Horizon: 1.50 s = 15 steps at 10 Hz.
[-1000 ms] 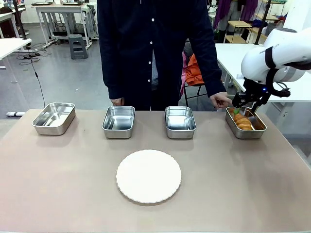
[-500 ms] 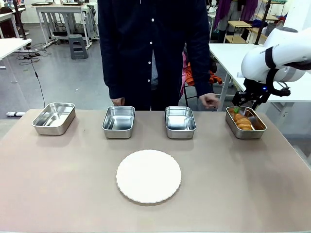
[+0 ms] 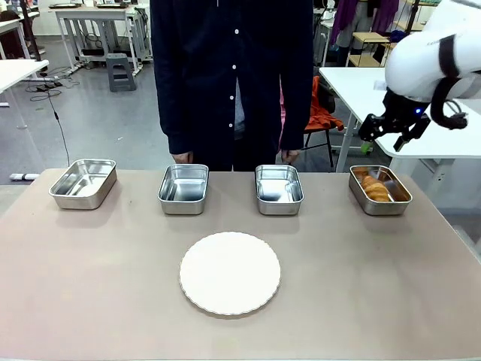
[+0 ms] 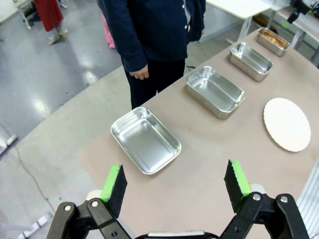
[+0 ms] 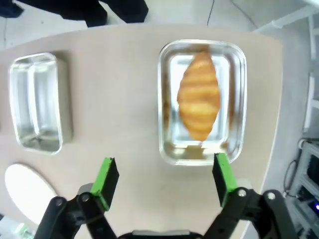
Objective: Place the bread in the container.
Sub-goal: Place the Butter Roll into the Airtight Container indicated by the human.
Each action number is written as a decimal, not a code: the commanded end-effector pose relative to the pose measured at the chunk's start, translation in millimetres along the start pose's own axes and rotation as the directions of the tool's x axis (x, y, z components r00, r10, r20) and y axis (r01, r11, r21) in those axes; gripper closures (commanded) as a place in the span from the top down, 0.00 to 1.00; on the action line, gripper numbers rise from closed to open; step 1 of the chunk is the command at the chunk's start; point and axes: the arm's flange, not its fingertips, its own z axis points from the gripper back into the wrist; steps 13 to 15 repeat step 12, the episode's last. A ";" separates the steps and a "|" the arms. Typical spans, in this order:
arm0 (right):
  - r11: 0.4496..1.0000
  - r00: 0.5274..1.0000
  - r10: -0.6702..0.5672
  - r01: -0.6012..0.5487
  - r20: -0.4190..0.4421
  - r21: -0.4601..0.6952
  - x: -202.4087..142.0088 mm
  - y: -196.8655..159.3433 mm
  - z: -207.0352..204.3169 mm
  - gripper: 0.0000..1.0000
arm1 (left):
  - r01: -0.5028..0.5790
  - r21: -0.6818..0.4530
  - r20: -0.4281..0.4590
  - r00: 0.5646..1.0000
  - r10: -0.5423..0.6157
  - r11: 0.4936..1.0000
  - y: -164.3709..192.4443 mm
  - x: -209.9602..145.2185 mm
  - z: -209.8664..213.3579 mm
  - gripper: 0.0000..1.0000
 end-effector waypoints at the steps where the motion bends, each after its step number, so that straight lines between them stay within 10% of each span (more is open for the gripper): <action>1: 0.998 0.998 -0.061 0.061 -0.006 -0.035 -48.5 36.2 27.3 0.93 | 0.001 -0.001 0.001 1.000 -0.001 1.000 -1.1 0.0 0.1 1.00; 6: 0.998 0.996 -0.049 0.052 0.069 -0.036 -167.0 65.5 29.6 0.93 | 0.001 -0.001 0.001 1.000 -0.001 1.000 -1.1 0.0 0.1 1.00; 15: 0.999 0.999 -0.026 0.027 0.037 -0.046 -170.5 63.8 27.3 0.93 | 0.001 -0.001 0.001 1.000 -0.001 1.000 -1.1 0.0 0.1 1.00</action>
